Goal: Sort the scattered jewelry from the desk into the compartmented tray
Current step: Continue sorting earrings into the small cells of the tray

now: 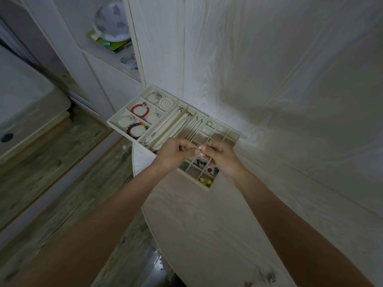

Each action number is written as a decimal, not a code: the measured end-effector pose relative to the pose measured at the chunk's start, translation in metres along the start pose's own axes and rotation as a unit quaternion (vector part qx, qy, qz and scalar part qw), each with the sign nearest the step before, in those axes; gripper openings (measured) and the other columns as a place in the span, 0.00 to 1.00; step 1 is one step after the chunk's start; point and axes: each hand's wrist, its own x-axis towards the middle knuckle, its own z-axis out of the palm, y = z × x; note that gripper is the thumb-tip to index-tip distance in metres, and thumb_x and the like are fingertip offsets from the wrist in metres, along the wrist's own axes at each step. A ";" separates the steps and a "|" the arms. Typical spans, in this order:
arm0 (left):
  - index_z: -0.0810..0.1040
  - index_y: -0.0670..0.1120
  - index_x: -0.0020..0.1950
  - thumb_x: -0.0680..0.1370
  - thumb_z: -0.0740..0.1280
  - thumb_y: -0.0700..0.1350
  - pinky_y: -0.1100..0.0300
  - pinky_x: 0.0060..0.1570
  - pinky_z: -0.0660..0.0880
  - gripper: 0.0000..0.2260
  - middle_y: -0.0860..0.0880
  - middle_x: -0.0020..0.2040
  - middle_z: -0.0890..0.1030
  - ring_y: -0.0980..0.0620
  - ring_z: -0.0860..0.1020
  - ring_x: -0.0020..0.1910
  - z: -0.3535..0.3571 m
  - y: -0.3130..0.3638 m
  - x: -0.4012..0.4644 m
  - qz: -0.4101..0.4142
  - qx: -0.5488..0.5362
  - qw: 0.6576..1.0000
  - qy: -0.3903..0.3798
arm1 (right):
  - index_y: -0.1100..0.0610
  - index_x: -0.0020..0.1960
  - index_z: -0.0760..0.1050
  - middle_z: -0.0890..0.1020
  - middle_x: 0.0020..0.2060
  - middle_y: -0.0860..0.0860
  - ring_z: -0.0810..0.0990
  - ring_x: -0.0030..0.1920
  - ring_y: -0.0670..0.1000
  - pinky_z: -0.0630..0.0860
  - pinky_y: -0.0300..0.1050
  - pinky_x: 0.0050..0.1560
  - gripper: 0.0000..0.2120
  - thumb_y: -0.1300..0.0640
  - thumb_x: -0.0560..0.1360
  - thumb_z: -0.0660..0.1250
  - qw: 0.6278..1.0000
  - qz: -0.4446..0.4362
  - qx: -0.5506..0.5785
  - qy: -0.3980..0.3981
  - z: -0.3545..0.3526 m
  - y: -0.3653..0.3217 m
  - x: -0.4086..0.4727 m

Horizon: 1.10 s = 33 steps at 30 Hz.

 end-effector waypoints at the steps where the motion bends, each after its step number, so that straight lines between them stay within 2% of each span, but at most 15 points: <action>1: 0.83 0.40 0.47 0.73 0.71 0.40 0.75 0.27 0.63 0.05 0.60 0.19 0.68 0.62 0.66 0.21 -0.002 -0.004 0.001 -0.002 0.002 1.000 0.004 | 0.58 0.47 0.76 0.74 0.34 0.47 0.72 0.33 0.42 0.67 0.33 0.33 0.05 0.60 0.79 0.62 1.000 -0.002 -0.007 -0.001 0.001 -0.001 0.000; 4: 0.83 0.46 0.44 0.74 0.70 0.41 0.70 0.29 0.63 0.02 0.59 0.20 0.68 0.62 0.66 0.22 -0.008 -0.009 0.005 0.019 0.050 0.999 -0.008 | 0.60 0.49 0.77 0.76 0.38 0.46 0.74 0.37 0.43 0.68 0.34 0.37 0.06 0.58 0.78 0.63 0.988 -0.063 -0.144 -0.003 0.002 -0.004 0.002; 7: 0.84 0.45 0.47 0.75 0.70 0.43 0.70 0.28 0.61 0.04 0.58 0.24 0.68 0.61 0.67 0.24 -0.013 -0.007 0.010 0.054 0.158 0.985 -0.036 | 0.60 0.49 0.77 0.78 0.45 0.52 0.76 0.45 0.49 0.70 0.40 0.45 0.05 0.59 0.77 0.65 0.940 -0.142 -0.310 -0.021 0.001 -0.010 0.005; 9: 0.83 0.44 0.51 0.76 0.69 0.44 0.71 0.29 0.63 0.07 0.57 0.31 0.68 0.61 0.67 0.28 -0.015 -0.004 0.014 0.070 0.228 0.969 -0.057 | 0.62 0.48 0.77 0.76 0.44 0.52 0.75 0.46 0.50 0.71 0.41 0.46 0.04 0.61 0.76 0.65 0.899 -0.185 -0.395 -0.043 0.001 -0.015 0.007; 11: 0.82 0.45 0.53 0.77 0.67 0.43 0.69 0.34 0.62 0.07 0.52 0.38 0.69 0.58 0.68 0.35 -0.015 -0.003 0.018 0.082 0.293 0.951 -0.062 | 0.63 0.46 0.78 0.74 0.42 0.51 0.74 0.44 0.50 0.72 0.43 0.46 0.04 0.63 0.76 0.65 0.868 -0.217 -0.442 -0.059 0.003 -0.017 0.010; 13: 0.82 0.45 0.53 0.77 0.67 0.41 0.68 0.39 0.64 0.08 0.48 0.43 0.72 0.55 0.70 0.40 -0.015 -0.004 0.021 0.080 0.306 0.947 -0.051 | 0.62 0.45 0.79 0.74 0.41 0.51 0.72 0.41 0.48 0.70 0.40 0.43 0.04 0.65 0.76 0.65 0.872 -0.221 -0.435 -0.048 0.004 -0.015 0.014; 15: 0.83 0.44 0.53 0.77 0.67 0.40 0.68 0.43 0.68 0.07 0.48 0.46 0.79 0.54 0.75 0.42 -0.015 -0.008 0.021 0.059 0.282 0.957 -0.033 | 0.60 0.45 0.80 0.76 0.41 0.50 0.73 0.41 0.46 0.67 0.35 0.42 0.05 0.65 0.75 0.65 0.894 -0.199 -0.401 -0.016 0.006 -0.008 0.020; 18: 0.83 0.41 0.53 0.78 0.64 0.38 0.66 0.49 0.71 0.09 0.45 0.52 0.83 0.50 0.80 0.47 -0.018 -0.024 0.019 0.021 0.276 0.961 -0.004 | 0.58 0.44 0.80 0.75 0.39 0.48 0.72 0.38 0.44 0.67 0.38 0.43 0.04 0.63 0.75 0.67 0.921 -0.151 -0.358 0.037 0.009 0.010 0.028; 21: 0.81 0.37 0.54 0.77 0.63 0.35 0.61 0.49 0.73 0.09 0.37 0.52 0.81 0.42 0.80 0.50 -0.020 -0.048 0.018 0.006 0.299 0.954 -0.014 | 0.58 0.43 0.81 0.77 0.37 0.48 0.72 0.38 0.43 0.71 0.40 0.45 0.04 0.63 0.75 0.67 0.928 -0.124 -0.347 0.056 0.017 0.021 0.034; 23: 0.79 0.40 0.60 0.78 0.62 0.36 0.55 0.53 0.72 0.12 0.33 0.55 0.77 0.39 0.77 0.53 -0.018 -0.059 0.018 0.002 0.342 0.939 -0.030 | 0.60 0.43 0.82 0.82 0.41 0.52 0.76 0.40 0.46 0.74 0.40 0.49 0.05 0.65 0.74 0.67 0.923 -0.117 -0.360 0.063 0.022 0.026 0.037; 26: 0.72 0.49 0.69 0.80 0.60 0.39 0.55 0.57 0.70 0.17 0.36 0.61 0.70 0.40 0.71 0.60 -0.018 -0.071 0.019 -0.004 0.383 0.923 -0.045 | 0.61 0.43 0.82 0.83 0.42 0.56 0.78 0.41 0.50 0.77 0.47 0.49 0.06 0.67 0.74 0.67 0.927 -0.104 -0.355 0.057 0.031 0.032 0.043; 29: 0.70 0.50 0.70 0.80 0.59 0.41 0.54 0.54 0.71 0.18 0.37 0.60 0.69 0.39 0.72 0.58 -0.017 -0.078 0.022 0.005 0.410 0.910 -0.055 | 0.62 0.44 0.81 0.81 0.43 0.56 0.77 0.42 0.51 0.73 0.42 0.44 0.07 0.67 0.75 0.64 0.921 -0.079 -0.379 0.035 0.037 0.034 0.047; 33: 0.72 0.51 0.69 0.79 0.61 0.41 0.55 0.57 0.70 0.18 0.36 0.63 0.69 0.40 0.71 0.61 -0.017 -0.083 0.028 0.009 0.412 0.910 -0.047 | 0.61 0.43 0.81 0.82 0.43 0.56 0.80 0.42 0.54 0.77 0.46 0.42 0.08 0.67 0.75 0.63 0.903 -0.052 -0.424 0.042 0.042 0.037 0.055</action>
